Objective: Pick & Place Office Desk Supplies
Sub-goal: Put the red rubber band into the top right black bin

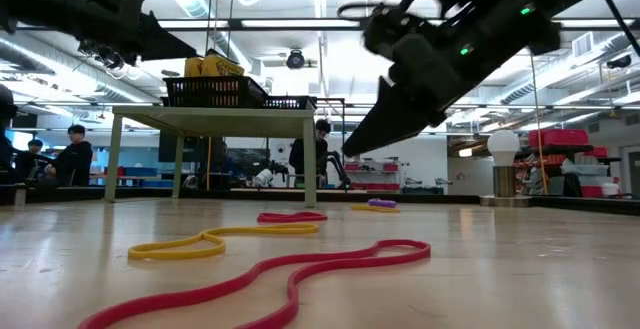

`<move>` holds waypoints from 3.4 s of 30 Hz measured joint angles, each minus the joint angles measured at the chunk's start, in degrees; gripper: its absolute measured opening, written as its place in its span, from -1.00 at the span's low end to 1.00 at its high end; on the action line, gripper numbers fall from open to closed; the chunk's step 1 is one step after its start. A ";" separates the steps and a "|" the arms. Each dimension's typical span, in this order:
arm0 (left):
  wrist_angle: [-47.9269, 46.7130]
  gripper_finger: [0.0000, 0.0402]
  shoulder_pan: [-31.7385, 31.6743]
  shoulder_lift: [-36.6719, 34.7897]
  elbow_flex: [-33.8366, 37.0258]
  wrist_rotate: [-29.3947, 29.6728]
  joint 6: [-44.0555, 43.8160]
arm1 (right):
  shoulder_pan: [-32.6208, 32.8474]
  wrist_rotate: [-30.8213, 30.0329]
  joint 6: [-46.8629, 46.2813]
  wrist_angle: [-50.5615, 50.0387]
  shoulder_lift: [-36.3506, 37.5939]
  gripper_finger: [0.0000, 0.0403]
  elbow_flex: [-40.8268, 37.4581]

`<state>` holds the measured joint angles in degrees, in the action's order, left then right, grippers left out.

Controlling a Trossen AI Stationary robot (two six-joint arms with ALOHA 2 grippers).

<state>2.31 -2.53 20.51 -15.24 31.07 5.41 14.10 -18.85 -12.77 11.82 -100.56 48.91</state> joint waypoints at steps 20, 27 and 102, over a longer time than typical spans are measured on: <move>19.89 -0.94 -3.92 -4.05 11.60 -10.46 0.47 | -8.64 19.96 16.74 -27.16 -19.22 -0.33 27.65; 20.45 -0.94 -3.92 -4.06 11.60 -10.46 0.17 | -8.60 21.89 17.95 -26.90 -20.74 -0.68 28.44; 19.76 -0.94 -3.82 -3.89 11.58 -10.33 -2.62 | -39.25 9.39 11.37 -12.58 -10.64 -0.06 44.45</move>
<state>22.07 -6.35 16.62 -3.66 20.74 2.79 -25.15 -9.45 -1.40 -0.76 -111.20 93.36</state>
